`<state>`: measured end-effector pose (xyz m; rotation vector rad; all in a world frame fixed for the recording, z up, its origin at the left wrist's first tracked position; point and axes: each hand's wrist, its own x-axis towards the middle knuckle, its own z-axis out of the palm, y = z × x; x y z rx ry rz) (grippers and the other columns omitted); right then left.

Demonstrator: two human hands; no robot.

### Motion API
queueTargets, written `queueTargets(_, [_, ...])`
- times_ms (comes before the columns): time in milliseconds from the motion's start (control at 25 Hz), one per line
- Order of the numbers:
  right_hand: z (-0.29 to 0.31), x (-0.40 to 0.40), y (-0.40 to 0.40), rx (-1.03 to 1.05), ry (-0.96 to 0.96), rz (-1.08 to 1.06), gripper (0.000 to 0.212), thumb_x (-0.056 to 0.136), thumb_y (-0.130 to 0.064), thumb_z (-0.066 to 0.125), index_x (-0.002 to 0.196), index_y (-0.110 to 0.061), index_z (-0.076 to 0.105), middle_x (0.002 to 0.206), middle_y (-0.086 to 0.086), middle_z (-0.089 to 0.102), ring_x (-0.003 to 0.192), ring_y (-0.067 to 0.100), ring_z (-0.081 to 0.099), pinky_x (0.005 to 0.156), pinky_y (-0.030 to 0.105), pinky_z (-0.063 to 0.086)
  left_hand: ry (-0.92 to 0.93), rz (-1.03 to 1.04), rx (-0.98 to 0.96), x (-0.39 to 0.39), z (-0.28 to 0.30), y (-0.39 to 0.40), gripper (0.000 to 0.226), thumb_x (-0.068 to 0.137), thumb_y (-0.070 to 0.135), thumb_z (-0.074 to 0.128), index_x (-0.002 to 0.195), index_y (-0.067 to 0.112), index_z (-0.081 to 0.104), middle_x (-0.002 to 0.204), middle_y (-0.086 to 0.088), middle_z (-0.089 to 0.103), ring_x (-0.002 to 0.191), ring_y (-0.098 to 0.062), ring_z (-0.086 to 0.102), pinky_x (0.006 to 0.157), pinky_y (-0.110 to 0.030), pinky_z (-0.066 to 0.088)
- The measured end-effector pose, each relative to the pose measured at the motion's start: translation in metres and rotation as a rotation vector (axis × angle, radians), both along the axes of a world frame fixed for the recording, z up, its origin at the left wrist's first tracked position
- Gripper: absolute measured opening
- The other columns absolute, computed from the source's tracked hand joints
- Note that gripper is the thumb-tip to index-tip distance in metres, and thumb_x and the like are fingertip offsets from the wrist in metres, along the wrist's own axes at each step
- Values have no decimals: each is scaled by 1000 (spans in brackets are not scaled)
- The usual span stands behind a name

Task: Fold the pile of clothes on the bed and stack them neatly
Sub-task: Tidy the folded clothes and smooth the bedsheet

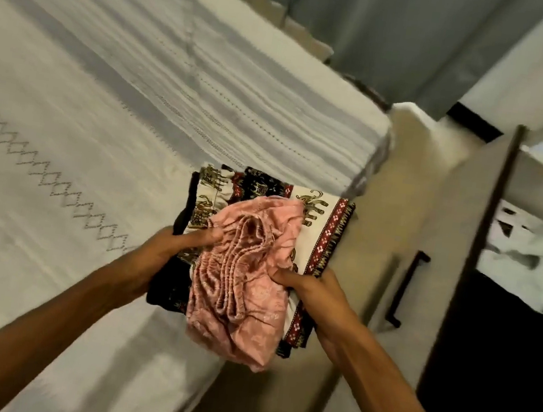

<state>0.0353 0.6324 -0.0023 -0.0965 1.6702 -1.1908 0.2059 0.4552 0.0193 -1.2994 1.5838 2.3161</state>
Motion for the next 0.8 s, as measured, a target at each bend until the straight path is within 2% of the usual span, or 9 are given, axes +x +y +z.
queueTargets(120, [60,-50,59,-42,113,-124,41,87,-7,77,126,-19,68,109,-4,80,101,17,76,97,40,59,95,-102,-87,-73,57,49,37,87,38,69,120,22,73,113,-10,78,100,-34,76,93,-47,59])
queueTargets(240, [108,-91,145,-78,209,-305,30,87,-5,76,112,-21,73,105,-4,80,98,16,77,94,38,60,194,-190,-123,-146,101,118,36,83,35,71,117,23,74,107,-9,80,88,-32,79,69,-37,65])
queueTargets(320, [124,-112,212,-75,241,-445,27,87,-5,76,108,-21,73,102,-5,80,95,15,77,90,36,61,224,-286,-119,-192,118,172,35,84,34,72,117,23,75,106,-8,80,86,-31,79,65,-34,65])
queueTargets(440, [122,-121,303,-22,241,-624,29,87,-10,77,113,-20,72,101,-4,81,94,17,77,91,39,61,183,-449,-122,-247,121,245,33,83,33,75,114,21,76,103,-6,80,90,-29,79,68,-34,64])
queueTargets(600, [82,-99,398,30,115,-882,32,86,-14,79,117,-23,73,105,-5,80,99,18,76,94,45,60,47,-738,-107,-298,99,333,36,79,28,84,113,17,77,106,-12,79,95,-35,77,97,-50,57])
queueTargets(720, [27,-62,446,72,-119,-1154,41,80,-16,86,118,-20,73,103,0,80,95,24,77,87,47,63,-35,-1004,-206,-328,65,397,34,75,34,89,104,24,76,92,7,81,89,-22,77,97,-36,54])
queueTargets(760, [9,-50,456,69,-231,-1246,43,78,-14,87,118,-19,73,103,3,80,94,28,77,83,48,63,-39,-1101,-246,-337,52,417,43,67,43,93,103,28,75,90,12,80,90,-18,75,96,-33,53])
queueTargets(800, [-8,-39,462,50,-345,-1317,45,75,-13,88,117,-19,74,103,7,80,94,33,77,82,51,63,-34,-1206,-304,-345,38,435,58,58,52,95,108,29,75,98,13,79,97,-16,73,99,-33,51])
